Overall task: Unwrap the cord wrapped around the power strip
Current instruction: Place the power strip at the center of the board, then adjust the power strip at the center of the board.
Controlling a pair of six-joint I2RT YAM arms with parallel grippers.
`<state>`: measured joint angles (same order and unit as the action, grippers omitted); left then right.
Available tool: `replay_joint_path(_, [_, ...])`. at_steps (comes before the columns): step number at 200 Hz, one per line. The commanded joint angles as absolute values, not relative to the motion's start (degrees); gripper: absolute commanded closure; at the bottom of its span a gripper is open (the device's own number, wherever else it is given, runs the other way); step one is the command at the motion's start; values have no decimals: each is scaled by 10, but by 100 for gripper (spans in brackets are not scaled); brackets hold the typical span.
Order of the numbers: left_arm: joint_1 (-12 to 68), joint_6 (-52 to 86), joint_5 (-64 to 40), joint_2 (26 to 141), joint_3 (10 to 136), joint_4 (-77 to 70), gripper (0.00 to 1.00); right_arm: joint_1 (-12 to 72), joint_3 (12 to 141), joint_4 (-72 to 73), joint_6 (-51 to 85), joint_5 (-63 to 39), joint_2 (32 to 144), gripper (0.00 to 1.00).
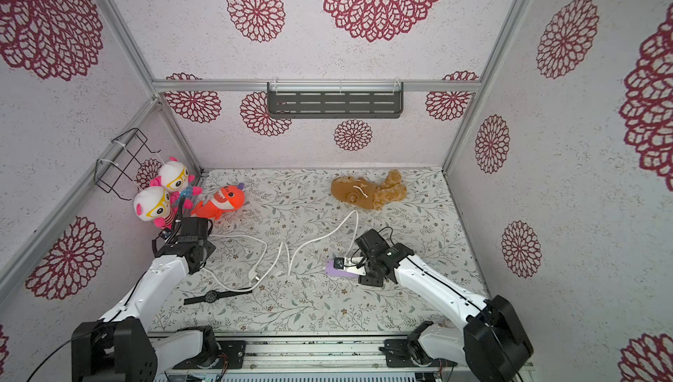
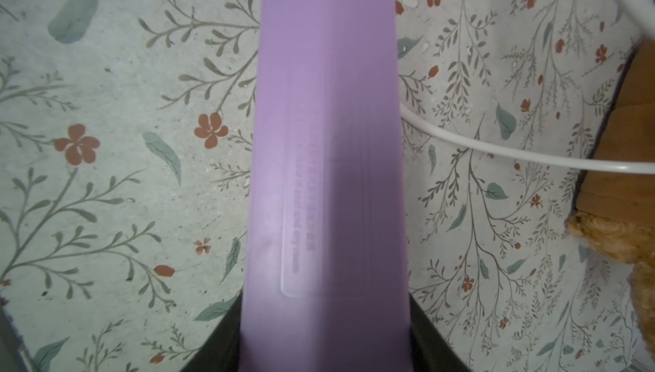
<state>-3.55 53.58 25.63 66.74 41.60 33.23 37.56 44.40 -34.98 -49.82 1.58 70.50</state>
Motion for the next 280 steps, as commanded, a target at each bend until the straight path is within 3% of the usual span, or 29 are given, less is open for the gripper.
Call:
replay_joint_path(1, [-39,494,229,634,417,299,46,375,425,-356,-503,26,715,100])
replay_joint_path(16, [-38,476,207,614,418,284,40,380,409,-351,-494,39,720,100])
replay_joint_path(38, [-38,466,178,591,419,263,34,389,387,-347,-481,68,733,87])
replay_joint_path(62, [-38,464,168,578,425,254,32,395,381,-337,-474,100,746,62])
replay_joint_path(99, [-38,459,181,570,432,256,31,395,392,-320,-474,111,746,37])
replay_joint_path(113, [-39,456,184,569,432,255,30,395,393,-320,-473,102,736,12])
replay_joint_path(158, [-39,437,177,569,439,249,27,394,402,-310,-446,34,651,7])
replay_joint_path(178, [-38,408,164,570,444,235,24,392,411,-235,-385,3,583,8])
replay_joint_path(198, [-39,387,190,574,450,220,21,380,397,-89,-245,61,537,7])
replay_joint_path(215, [-38,383,241,575,443,196,20,346,394,-17,-73,190,538,4])
replay_joint_path(230, [-39,394,283,574,430,170,20,292,410,-66,84,224,563,9])
replay_joint_path(255, [-40,401,246,574,430,147,19,247,476,-206,249,113,627,10])
replay_joint_path(280, [-40,429,212,584,450,173,18,247,534,-348,421,76,674,10])
